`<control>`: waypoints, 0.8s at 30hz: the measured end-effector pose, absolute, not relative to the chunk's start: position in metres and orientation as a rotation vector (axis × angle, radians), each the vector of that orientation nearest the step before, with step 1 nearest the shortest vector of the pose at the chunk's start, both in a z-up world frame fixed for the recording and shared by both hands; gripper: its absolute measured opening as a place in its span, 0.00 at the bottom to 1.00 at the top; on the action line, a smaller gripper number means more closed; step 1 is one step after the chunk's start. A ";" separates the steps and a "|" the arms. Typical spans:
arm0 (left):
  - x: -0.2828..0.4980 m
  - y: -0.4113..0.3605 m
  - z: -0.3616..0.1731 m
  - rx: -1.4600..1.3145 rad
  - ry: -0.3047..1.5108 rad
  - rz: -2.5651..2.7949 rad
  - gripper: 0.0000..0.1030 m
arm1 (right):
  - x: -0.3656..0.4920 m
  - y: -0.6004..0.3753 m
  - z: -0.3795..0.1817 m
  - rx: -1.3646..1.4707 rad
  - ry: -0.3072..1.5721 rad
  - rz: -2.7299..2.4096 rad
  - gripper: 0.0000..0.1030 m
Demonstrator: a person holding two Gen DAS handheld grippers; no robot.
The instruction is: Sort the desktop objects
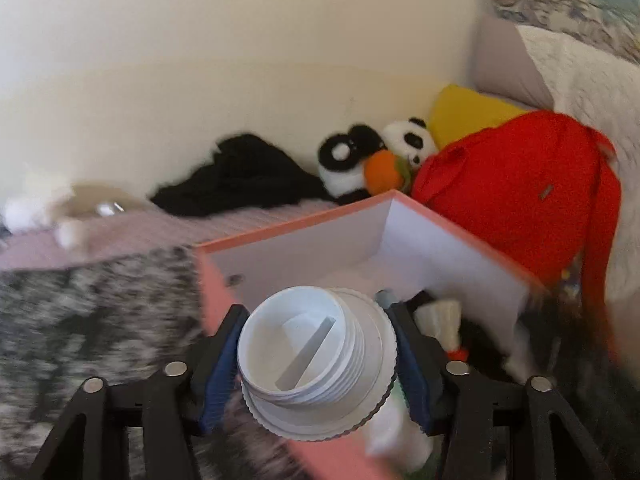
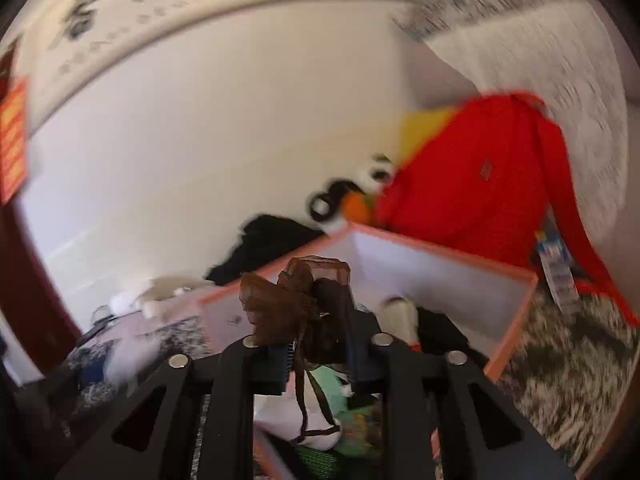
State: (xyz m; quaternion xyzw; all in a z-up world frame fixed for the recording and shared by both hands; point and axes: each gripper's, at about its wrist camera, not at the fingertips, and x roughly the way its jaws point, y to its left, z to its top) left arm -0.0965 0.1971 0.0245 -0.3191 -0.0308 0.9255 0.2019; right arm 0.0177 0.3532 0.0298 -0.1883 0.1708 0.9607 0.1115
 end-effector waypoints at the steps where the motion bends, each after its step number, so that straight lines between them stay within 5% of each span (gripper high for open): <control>1: -0.110 0.204 0.022 -0.951 -0.110 2.554 0.93 | 0.012 0.358 0.024 -0.594 0.525 2.788 0.46; 4: -0.130 0.219 0.012 -1.068 -0.156 2.433 1.00 | 0.007 0.363 0.020 -0.606 0.514 2.721 0.85; 11: -0.089 0.171 0.020 -0.939 -0.302 2.489 1.00 | 0.016 0.347 0.031 -0.494 0.393 2.752 0.99; 20: 0.036 0.052 0.044 -0.497 0.016 2.970 0.99 | 0.038 0.253 0.040 -0.456 0.197 2.994 1.00; 24: 0.056 0.004 0.036 -0.431 -0.104 2.938 0.99 | 0.031 0.211 0.032 -0.553 0.276 3.061 1.00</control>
